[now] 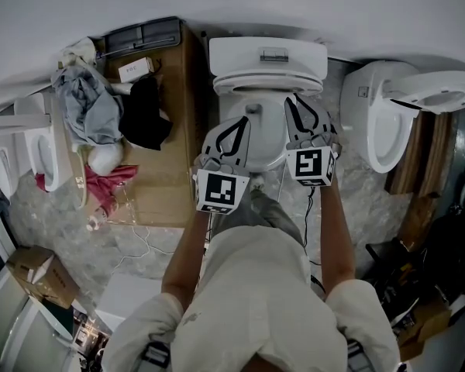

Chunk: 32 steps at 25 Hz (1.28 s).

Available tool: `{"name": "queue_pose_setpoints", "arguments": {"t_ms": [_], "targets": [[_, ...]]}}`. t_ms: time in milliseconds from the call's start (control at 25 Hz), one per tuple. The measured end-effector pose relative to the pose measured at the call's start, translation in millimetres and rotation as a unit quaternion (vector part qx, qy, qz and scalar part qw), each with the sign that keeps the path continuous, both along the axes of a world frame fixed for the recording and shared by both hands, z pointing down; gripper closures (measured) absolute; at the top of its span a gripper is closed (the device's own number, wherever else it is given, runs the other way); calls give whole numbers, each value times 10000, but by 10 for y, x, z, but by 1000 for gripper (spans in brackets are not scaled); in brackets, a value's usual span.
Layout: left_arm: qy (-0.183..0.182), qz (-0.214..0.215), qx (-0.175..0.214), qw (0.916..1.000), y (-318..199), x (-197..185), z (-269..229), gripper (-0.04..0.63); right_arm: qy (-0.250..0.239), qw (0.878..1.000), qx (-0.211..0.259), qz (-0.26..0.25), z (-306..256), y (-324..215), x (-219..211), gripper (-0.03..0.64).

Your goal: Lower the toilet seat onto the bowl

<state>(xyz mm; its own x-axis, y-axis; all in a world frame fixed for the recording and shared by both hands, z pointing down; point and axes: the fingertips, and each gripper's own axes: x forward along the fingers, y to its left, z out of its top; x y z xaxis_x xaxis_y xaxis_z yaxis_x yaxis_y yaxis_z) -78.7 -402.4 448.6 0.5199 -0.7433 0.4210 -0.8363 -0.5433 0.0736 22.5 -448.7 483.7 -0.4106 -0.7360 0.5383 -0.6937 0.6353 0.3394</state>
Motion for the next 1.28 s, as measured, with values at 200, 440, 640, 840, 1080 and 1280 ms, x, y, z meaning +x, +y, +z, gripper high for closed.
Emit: {"name": "queue_pose_setpoints", "arguments": {"t_ms": [200, 440, 640, 840, 1080, 1280], "targets": [[-35, 18, 37, 10000, -152, -9, 81, 581, 157, 9998, -74, -77, 170, -83, -27, 536], [-145, 119, -29, 9998, -256, 0, 227, 581, 414, 9989, -190, -144, 391, -201, -24, 502], [-201, 209, -43, 9996, -293, 16, 305, 581, 763, 9966, -158, -279, 519, -313, -8, 479], [-328, 246, -10, 9992, -354, -3, 369, 580, 969, 9945, -164, -350, 659, -421, 15, 451], [-459, 216, 88, 9987, -398, -37, 416, 580, 906, 9953, -30, -334, 695, -460, 34, 468], [-612, 138, 194, 9978, -463, -70, 477, 577, 891, 9954, 127, -322, 701, -410, 34, 466]]}}
